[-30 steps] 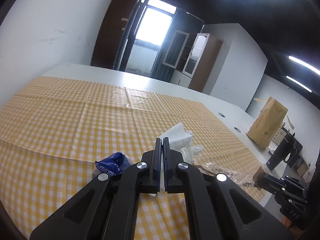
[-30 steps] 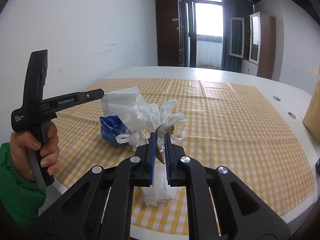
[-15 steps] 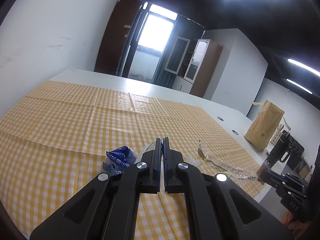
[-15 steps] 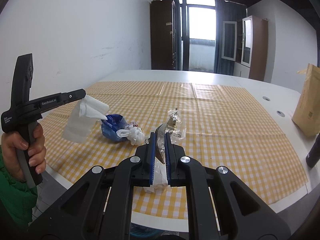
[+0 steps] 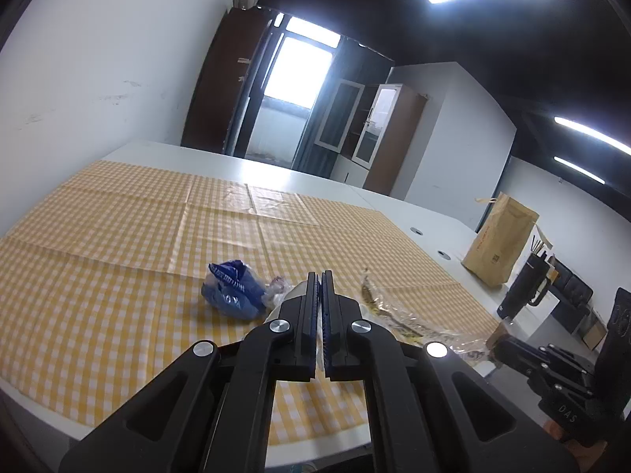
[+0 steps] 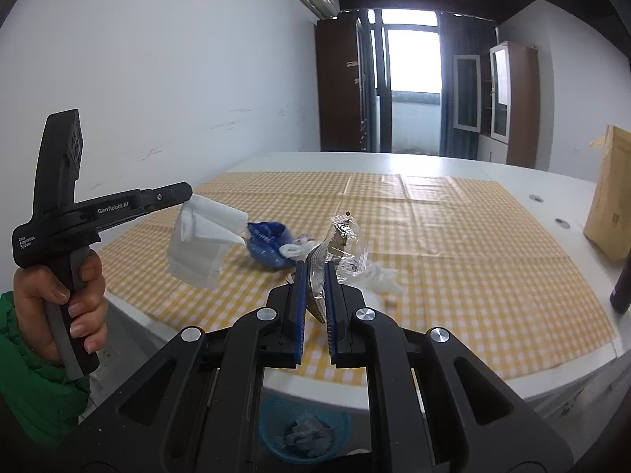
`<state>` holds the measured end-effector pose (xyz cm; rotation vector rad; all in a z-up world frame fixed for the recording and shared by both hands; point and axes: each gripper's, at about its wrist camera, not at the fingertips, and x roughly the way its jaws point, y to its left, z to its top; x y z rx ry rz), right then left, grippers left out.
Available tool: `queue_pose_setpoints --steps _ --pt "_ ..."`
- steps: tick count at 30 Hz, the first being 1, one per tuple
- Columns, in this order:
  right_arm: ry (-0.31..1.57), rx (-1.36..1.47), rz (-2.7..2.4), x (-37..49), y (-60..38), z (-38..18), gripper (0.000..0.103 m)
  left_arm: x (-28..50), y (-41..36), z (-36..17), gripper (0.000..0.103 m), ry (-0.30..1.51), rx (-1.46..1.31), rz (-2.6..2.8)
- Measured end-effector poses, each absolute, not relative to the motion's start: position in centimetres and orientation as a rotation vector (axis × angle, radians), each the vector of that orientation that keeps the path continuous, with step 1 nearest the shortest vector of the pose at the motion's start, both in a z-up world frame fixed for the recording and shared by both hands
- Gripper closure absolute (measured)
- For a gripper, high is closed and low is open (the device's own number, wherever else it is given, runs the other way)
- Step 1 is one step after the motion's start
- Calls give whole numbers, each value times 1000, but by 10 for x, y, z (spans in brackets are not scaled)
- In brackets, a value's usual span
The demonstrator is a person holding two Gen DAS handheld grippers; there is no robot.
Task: Collect trash
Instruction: 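Carry the held plastic items down over the blue wastebasket with both tools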
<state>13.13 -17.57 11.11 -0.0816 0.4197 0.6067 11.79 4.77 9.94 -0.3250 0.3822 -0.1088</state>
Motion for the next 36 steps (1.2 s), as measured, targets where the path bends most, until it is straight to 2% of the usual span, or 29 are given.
queue_pose_setpoints --steps 22,36 --pt "451 -70 739 50 -200 75 95 6 18 98 102 327 -292 -177" --pt "578 -90 841 18 -214 30 95 -23 21 47 102 424 -312 -203"
